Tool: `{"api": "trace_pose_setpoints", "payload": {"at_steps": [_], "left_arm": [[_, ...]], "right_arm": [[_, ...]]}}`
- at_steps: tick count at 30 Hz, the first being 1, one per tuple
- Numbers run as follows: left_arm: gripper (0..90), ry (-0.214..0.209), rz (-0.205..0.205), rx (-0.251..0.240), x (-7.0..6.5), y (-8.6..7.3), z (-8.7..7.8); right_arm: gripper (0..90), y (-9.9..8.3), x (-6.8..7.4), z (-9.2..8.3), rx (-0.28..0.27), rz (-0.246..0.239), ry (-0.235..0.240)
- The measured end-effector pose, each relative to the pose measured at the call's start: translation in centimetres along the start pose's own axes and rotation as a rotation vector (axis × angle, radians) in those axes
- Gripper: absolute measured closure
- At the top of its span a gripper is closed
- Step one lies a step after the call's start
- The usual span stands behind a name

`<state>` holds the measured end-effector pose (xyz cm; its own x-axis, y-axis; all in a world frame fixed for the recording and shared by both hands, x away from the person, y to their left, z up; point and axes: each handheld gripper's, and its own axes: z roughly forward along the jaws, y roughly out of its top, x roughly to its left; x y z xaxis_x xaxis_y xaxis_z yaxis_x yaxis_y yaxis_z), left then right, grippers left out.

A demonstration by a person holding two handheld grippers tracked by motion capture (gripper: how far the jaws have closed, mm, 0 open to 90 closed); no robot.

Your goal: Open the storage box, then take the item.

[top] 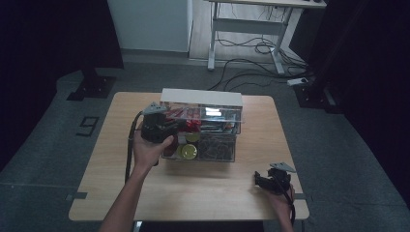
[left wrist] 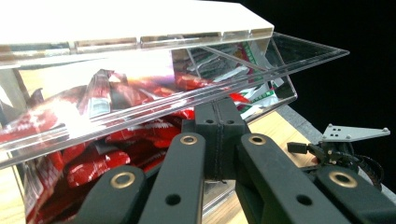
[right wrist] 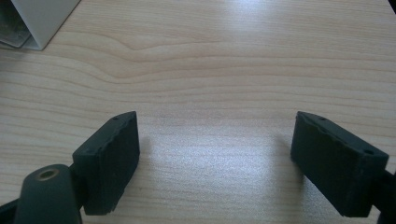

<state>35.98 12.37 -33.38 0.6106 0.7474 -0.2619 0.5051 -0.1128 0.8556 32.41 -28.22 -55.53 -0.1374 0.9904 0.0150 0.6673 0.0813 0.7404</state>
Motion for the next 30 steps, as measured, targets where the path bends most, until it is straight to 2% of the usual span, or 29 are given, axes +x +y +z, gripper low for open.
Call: {"api": "trace_pose_setpoints", "payload": {"at_steps": [6, 12, 17, 25, 30], "left_arm": [[90.0, 0.007, 0.006, -0.011, -0.1, 0.5, -0.1], [90.0, 0.006, -0.004, -0.037, -0.2, 1.3, -0.2], [90.0, 0.008, -0.001, -0.037, -0.3, 1.9, -0.1], [90.0, 0.005, -0.001, -0.034, -0.3, 1.9, 0.0], [90.0, 0.003, 0.0, -0.035, -0.3, 2.0, 0.0]], "right_arm": [[15.6, 0.0, 0.0, 0.0, 0.0, 0.0, 0.0], [15.6, 0.0, 0.0, 0.0, 0.0, 0.002, 0.0], [15.6, 0.0, 0.0, 0.0, 0.0, 0.002, 0.0], [15.7, 0.0, 0.0, 0.0, -0.002, 0.002, 0.0], [20.2, -0.1, 0.2, -0.1, -0.013, -0.02, 0.003]]}}
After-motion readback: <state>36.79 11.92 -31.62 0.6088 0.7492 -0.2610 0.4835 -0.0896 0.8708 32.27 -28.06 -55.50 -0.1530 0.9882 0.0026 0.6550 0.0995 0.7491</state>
